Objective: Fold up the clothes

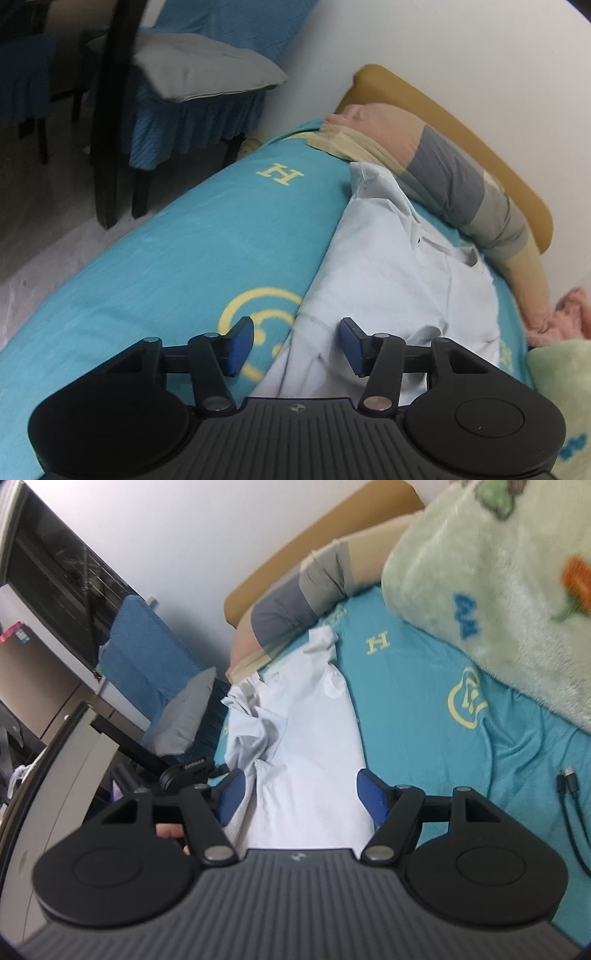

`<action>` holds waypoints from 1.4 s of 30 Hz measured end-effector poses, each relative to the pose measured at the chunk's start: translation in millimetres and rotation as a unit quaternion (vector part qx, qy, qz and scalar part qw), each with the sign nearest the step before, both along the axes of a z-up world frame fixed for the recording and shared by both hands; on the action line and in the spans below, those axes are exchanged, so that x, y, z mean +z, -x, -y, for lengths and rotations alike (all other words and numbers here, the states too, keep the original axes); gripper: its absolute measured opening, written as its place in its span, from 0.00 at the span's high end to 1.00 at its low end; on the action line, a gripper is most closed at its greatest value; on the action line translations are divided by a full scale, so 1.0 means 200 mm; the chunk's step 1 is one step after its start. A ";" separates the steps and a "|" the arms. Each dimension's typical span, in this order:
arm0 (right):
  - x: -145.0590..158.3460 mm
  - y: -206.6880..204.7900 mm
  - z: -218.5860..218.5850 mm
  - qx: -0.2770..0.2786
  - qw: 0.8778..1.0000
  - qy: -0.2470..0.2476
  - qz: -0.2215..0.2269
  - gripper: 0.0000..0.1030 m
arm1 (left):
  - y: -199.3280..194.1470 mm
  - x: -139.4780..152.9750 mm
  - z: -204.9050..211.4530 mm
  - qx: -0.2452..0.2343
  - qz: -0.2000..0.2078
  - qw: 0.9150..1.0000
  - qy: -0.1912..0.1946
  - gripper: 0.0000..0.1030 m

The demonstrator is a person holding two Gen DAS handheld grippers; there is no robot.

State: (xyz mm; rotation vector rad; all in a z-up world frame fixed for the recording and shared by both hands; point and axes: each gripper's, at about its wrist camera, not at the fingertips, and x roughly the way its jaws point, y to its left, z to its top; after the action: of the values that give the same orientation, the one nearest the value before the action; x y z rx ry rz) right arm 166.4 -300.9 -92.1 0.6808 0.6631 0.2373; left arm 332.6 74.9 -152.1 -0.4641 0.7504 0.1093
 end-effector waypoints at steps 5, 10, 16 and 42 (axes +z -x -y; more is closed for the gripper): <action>-0.07 -0.07 0.02 -0.007 0.999 -0.021 -0.023 0.32 | -0.12 0.00 0.06 -0.027 0.005 0.999 -0.040 0.86; -0.10 -0.09 0.05 -0.016 0.999 -0.037 -0.034 0.32 | -0.14 0.10 0.13 -0.061 0.001 0.991 -0.117 0.89; -0.08 -0.05 0.09 -0.023 0.998 -0.046 -0.028 0.32 | -0.15 0.27 0.26 -0.114 -0.016 0.960 -0.254 0.93; -0.13 -0.05 0.19 -0.048 0.996 -0.073 -0.037 0.32 | -0.25 0.29 1.08 -0.270 0.032 0.809 -0.522 0.97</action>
State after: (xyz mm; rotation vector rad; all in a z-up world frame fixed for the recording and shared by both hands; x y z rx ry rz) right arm 177.1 -337.9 -117.4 0.8624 0.6868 0.1730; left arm 381.6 -141.8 -95.0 0.8066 0.6225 -0.0387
